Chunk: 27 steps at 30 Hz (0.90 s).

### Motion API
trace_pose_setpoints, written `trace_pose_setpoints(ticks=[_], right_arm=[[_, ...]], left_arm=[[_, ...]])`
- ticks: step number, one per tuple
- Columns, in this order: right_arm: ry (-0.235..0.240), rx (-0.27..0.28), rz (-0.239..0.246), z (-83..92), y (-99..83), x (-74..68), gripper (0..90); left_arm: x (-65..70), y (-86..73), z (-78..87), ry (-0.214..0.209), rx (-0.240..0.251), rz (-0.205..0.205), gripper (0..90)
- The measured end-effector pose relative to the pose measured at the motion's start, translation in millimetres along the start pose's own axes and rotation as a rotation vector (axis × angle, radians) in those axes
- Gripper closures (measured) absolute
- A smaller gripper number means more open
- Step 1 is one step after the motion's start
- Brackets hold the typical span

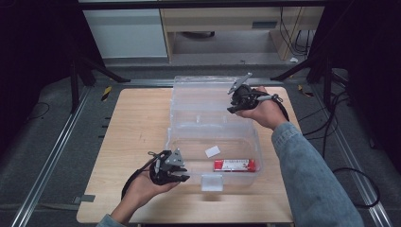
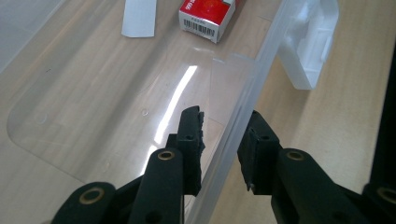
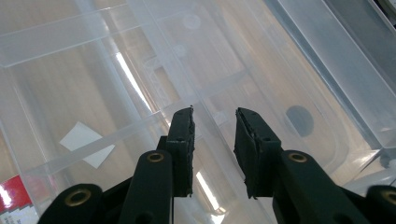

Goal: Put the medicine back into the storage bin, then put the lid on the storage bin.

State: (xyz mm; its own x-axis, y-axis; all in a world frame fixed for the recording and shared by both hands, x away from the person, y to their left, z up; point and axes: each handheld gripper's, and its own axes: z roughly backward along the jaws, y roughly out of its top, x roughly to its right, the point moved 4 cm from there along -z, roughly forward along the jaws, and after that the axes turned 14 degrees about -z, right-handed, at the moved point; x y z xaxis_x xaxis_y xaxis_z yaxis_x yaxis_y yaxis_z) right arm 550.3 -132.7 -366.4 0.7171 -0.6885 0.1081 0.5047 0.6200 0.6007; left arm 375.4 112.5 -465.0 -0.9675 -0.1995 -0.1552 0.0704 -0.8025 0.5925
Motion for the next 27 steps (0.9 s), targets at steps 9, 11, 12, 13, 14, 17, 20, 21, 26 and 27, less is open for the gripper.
trace_pose_setpoints(ticks=[9,11,12,13,14,17,20,21,26,27], right_arm=[[0.015,-0.025,0.012,-8.6,10.7,12.2,70.7],[0.019,-0.027,0.020,-8.4,10.7,12.0,71.8],[0.020,-0.028,0.023,-8.2,10.6,12.0,72.3],[0.023,-0.029,0.024,-7.8,10.5,11.6,72.9],[0.023,-0.031,0.022,-7.4,10.4,11.1,73.5],[0.032,-0.033,0.029,-5.3,10.8,9.9,75.6],[0.044,-0.034,0.029,-1.5,11.3,8.5,77.1],[0.049,-0.030,0.033,-0.6,11.5,8.3,77.4],[0.062,-0.023,0.032,2.3,12.3,5.7,78.9],[0.064,-0.024,0.030,3.1,12.5,4.8,79.2]], left_arm=[[-8.3,1.6,-4.3,0.022,0.024,-0.008,70.8],[-8.3,1.6,-4.2,0.022,0.027,-0.005,70.8],[-8.2,1.5,-4.3,0.024,0.028,-0.005,70.8],[-8.1,1.4,-4.2,0.025,0.030,0.000,70.8],[-8.0,1.4,-4.3,0.027,0.032,0.001,70.7],[-7.9,1.3,-4.3,0.030,0.036,0.006,70.6],[-7.9,1.2,-4.3,0.031,0.038,0.008,70.6],[-7.8,1.2,-4.4,0.031,0.039,0.007,70.6],[-7.7,1.2,-4.5,0.032,0.042,0.013,70.5],[-7.7,1.2,-4.4,0.031,0.042,0.013,70.5]])
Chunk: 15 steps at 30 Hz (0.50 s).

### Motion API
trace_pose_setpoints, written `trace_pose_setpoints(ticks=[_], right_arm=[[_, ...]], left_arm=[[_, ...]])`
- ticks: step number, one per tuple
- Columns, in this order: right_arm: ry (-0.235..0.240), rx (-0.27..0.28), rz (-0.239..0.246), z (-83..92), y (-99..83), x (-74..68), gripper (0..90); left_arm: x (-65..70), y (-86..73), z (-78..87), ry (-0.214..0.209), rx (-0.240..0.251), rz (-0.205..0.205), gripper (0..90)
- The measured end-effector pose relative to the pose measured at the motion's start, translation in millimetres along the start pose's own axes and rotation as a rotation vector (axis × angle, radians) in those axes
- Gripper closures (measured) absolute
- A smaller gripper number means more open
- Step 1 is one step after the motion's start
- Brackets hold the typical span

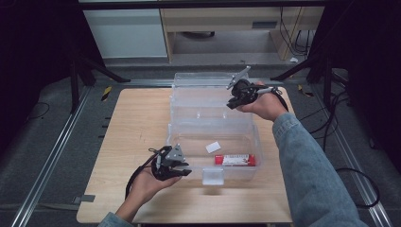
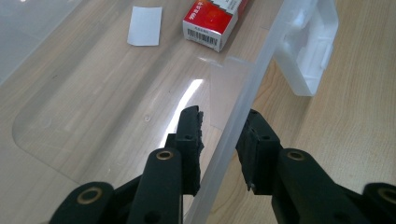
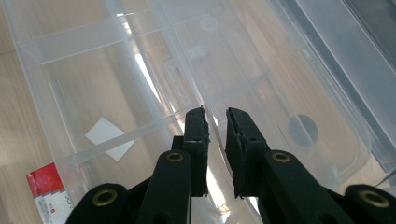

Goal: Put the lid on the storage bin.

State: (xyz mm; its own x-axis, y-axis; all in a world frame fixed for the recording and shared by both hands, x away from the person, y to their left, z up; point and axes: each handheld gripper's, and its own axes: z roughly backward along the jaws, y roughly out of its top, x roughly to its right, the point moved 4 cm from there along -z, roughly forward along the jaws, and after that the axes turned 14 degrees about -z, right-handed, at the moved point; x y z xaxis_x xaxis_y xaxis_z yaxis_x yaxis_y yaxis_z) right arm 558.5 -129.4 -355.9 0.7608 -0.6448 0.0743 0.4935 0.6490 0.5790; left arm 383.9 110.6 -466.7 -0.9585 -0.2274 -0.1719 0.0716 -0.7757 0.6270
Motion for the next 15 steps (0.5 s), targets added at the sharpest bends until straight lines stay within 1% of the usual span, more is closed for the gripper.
trace_pose_setpoints(ticks=[5,15], right_arm=[[0.005,-0.009,0.018,6.1,0.3,-4.3,80.7],[0.006,0.015,0.046,23.0,-3.3,-18.9,81.9]], left_arm=[[-0.2,0.0,0.1,-0.001,-0.002,-0.003,70.5],[0.0,-0.2,0.2,0.000,-0.001,-0.009,70.5]])
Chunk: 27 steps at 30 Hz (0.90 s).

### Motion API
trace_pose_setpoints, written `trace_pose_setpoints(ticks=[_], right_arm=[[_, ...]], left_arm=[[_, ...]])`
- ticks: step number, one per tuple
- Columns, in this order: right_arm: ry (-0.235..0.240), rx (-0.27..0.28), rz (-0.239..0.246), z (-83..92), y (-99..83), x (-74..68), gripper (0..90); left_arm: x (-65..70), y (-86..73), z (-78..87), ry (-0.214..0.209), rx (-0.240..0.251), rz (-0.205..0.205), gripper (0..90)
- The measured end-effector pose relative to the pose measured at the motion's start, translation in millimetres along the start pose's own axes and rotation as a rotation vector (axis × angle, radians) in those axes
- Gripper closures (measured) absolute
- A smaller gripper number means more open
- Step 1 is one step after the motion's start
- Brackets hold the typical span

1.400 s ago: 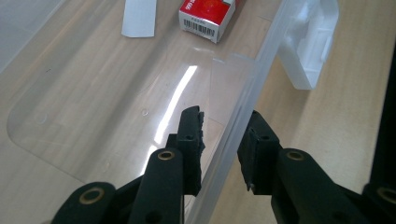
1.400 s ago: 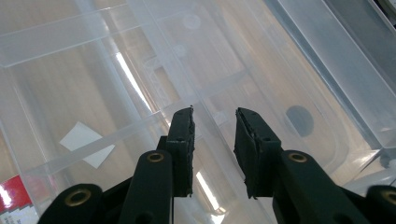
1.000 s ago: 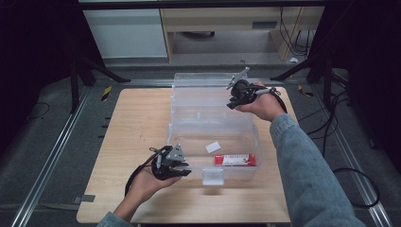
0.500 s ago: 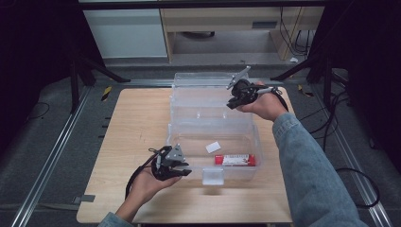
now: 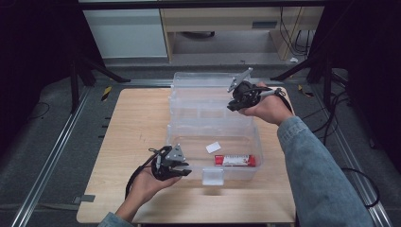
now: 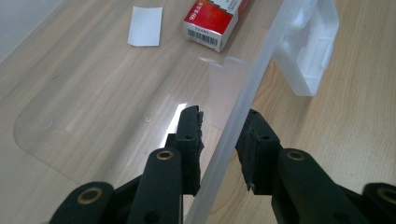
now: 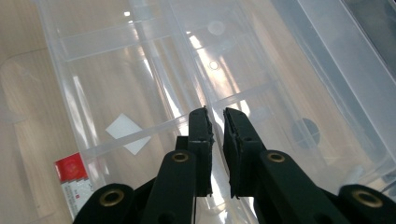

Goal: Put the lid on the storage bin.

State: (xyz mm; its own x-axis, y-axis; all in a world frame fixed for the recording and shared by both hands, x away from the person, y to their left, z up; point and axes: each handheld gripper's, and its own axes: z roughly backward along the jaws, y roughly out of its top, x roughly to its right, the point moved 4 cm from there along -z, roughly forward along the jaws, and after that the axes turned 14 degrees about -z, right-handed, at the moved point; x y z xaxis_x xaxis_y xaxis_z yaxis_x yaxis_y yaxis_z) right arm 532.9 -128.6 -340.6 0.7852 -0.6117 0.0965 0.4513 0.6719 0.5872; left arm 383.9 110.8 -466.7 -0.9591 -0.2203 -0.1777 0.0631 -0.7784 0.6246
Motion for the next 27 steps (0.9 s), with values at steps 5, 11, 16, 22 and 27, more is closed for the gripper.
trace_pose_setpoints(ticks=[5,11,16,22,27], right_arm=[[0.013,0.018,0.008,8.4,-3.4,-7.3,82.7],[0.013,0.022,0.013,8.6,-1.5,-8.5,82.5],[0.001,0.017,0.001,2.8,4.9,-1.1,82.1],[-0.003,0.010,0.013,2.1,7.2,-0.4,82.8],[0.001,0.019,0.025,7.9,4.3,-7.0,83.2]], left_arm=[[0.0,0.1,-0.2,0.001,0.002,0.003,70.5],[-1.8,1.2,-0.8,-0.002,-0.003,0.008,70.6],[-8.1,3.7,-4.1,0.005,-0.004,-0.001,70.9],[-11.2,4.3,-5.4,0.005,-0.006,-0.008,70.9],[-10.9,4.2,-5.4,0.008,-0.005,-0.006,70.7]])
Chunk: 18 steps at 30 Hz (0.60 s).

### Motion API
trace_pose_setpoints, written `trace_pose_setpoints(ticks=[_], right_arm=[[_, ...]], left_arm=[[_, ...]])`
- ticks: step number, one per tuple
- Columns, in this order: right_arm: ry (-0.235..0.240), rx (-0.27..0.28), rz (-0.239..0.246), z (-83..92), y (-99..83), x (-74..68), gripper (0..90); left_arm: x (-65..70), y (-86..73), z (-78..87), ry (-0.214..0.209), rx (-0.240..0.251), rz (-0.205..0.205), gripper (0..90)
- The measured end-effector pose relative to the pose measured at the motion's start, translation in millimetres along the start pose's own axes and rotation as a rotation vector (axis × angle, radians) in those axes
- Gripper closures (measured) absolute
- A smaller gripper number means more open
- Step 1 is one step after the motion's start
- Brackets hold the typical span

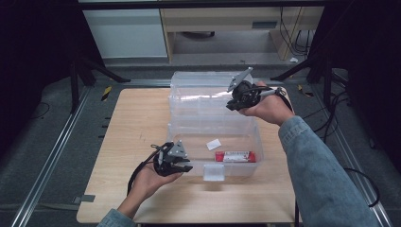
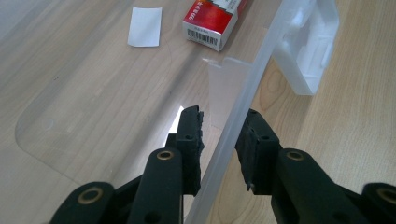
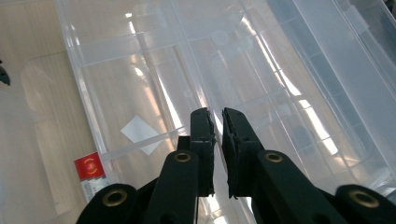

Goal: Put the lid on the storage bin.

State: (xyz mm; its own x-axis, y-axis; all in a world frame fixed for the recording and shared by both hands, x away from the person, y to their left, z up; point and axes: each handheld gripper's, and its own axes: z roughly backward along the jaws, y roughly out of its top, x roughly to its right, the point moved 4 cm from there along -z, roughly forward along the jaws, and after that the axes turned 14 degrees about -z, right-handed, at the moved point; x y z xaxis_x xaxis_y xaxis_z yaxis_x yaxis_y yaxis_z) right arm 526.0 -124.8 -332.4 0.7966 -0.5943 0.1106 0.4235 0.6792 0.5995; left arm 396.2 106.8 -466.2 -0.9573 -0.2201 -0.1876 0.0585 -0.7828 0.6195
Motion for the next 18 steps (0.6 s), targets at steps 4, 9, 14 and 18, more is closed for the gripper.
trace_pose_setpoints(ticks=[4,9,14,18], right_arm=[[0.004,0.006,0.008,6.3,-3.2,-7.4,83.5],[0.012,0.013,0.019,14.9,-9.5,-18.3,83.6],[0.011,0.026,0.024,19.2,-14.5,-24.7,83.7],[0.013,0.032,0.026,19.3,-14.8,-25.1,83.5]], left_arm=[[0.2,0.0,-0.2,0.001,0.002,0.002,70.7],[0.3,0.0,-0.1,0.002,0.002,0.002,70.6],[0.4,0.0,-0.2,0.005,0.003,0.004,70.4],[-0.5,0.4,-0.4,0.002,0.002,0.007,70.5]])
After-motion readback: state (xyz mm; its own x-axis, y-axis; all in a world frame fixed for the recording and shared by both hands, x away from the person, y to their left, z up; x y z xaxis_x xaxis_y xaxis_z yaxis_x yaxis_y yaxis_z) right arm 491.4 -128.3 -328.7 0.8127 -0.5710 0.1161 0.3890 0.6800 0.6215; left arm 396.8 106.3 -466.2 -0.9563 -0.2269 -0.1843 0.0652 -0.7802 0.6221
